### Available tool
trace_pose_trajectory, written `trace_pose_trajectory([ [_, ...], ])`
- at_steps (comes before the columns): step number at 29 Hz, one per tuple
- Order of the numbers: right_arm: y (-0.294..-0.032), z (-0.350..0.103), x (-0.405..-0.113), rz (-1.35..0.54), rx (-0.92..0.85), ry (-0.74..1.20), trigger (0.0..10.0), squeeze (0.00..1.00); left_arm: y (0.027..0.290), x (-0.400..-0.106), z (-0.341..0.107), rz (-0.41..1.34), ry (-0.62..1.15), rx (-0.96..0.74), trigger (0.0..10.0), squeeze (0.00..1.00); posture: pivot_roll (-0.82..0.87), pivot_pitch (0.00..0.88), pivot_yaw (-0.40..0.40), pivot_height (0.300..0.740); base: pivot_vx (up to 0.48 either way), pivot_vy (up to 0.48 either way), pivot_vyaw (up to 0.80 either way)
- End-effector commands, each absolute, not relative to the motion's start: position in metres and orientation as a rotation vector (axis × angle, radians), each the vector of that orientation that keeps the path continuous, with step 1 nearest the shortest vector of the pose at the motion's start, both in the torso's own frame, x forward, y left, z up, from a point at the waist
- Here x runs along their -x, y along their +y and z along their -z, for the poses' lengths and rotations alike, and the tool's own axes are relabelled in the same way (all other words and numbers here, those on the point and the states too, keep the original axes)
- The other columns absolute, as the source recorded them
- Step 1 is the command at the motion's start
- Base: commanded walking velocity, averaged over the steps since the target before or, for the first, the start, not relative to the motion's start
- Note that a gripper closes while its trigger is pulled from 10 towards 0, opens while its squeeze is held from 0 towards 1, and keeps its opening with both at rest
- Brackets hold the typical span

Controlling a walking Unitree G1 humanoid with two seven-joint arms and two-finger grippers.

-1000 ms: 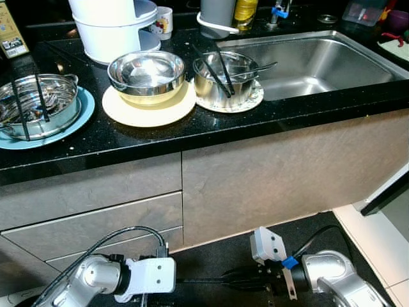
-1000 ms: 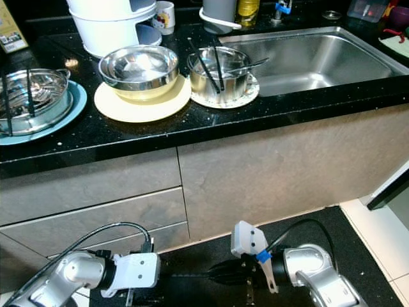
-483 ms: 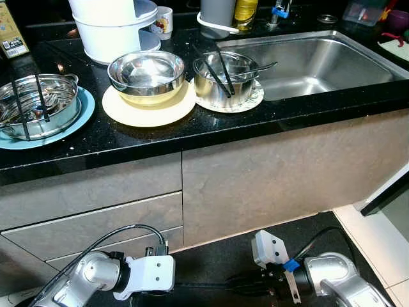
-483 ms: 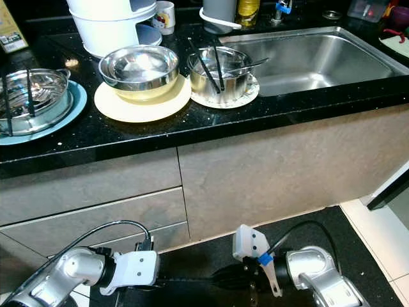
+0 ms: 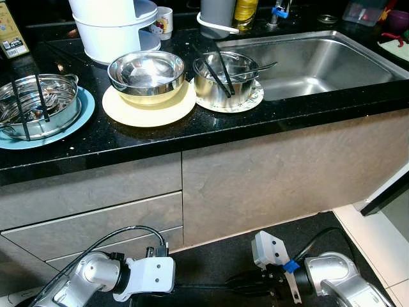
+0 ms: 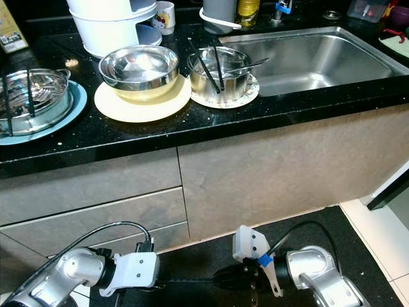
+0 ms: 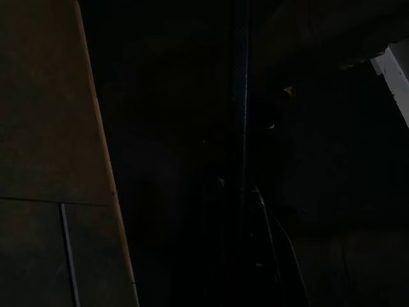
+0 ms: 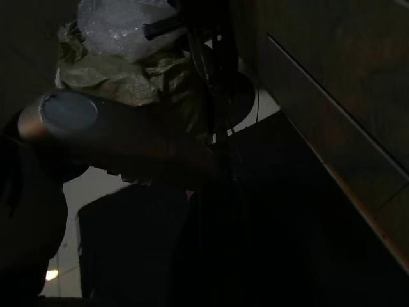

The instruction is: Kitchen organization

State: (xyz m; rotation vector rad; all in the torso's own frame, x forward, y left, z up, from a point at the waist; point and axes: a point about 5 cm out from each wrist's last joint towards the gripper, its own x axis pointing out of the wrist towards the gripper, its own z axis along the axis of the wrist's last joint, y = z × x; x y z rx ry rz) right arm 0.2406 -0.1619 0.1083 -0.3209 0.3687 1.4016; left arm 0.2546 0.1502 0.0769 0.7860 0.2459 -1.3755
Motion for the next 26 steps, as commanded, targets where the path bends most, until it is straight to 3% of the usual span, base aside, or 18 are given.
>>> trace_pose_trajectory([
  [1,-0.160,-0.101,-0.238,-1.380,0.287,0.404,5.5,1.00,0.148,-0.255,-0.079,1.382,0.219,-0.765,0.0,0.00,-0.08,0.259,0.008,0.740,0.000,0.000,0.00],
  [2,-0.160,-0.101,-0.238,-1.383,0.278,0.406,10.0,1.00,0.148,-0.255,-0.079,1.383,0.220,-0.763,0.0,0.00,-0.08,0.259,0.008,0.740,0.000,0.000,0.00],
  [9,-0.164,-0.099,-0.241,-1.342,0.288,0.428,10.0,1.00,0.149,-0.256,-0.077,1.391,0.256,-0.782,0.0,0.00,-0.08,0.259,0.008,0.740,0.000,0.000,0.00],
  [15,-0.179,-0.085,-0.242,-1.298,0.440,0.511,10.0,1.00,0.157,-0.259,-0.075,1.376,0.325,-0.829,0.0,0.00,-0.09,0.252,0.010,0.740,0.000,0.000,0.00],
  [17,-0.198,-0.068,-0.252,-1.159,0.660,0.569,10.0,1.00,0.161,-0.259,-0.073,1.377,0.357,-0.850,0.0,0.00,-0.09,0.250,0.004,0.740,0.000,0.000,0.00],
  [18,-0.207,-0.061,-0.255,-1.097,0.734,0.592,10.0,0.27,0.162,-0.258,-0.072,1.376,0.373,-0.856,0.0,0.00,-0.09,0.250,0.004,0.740,0.000,0.000,0.00],
  [19,-0.214,-0.058,-0.258,-1.051,0.773,0.608,10.0,0.00,0.164,-0.258,-0.072,1.377,0.383,-0.860,0.0,0.00,-0.09,0.249,0.003,0.740,0.000,0.000,0.00],
  [26,-0.211,-0.056,-0.257,-1.043,0.787,0.576,10.0,0.00,0.169,-0.255,-0.069,1.384,0.437,-0.891,0.0,0.00,-0.09,0.244,0.000,0.740,0.000,0.000,0.00],
])
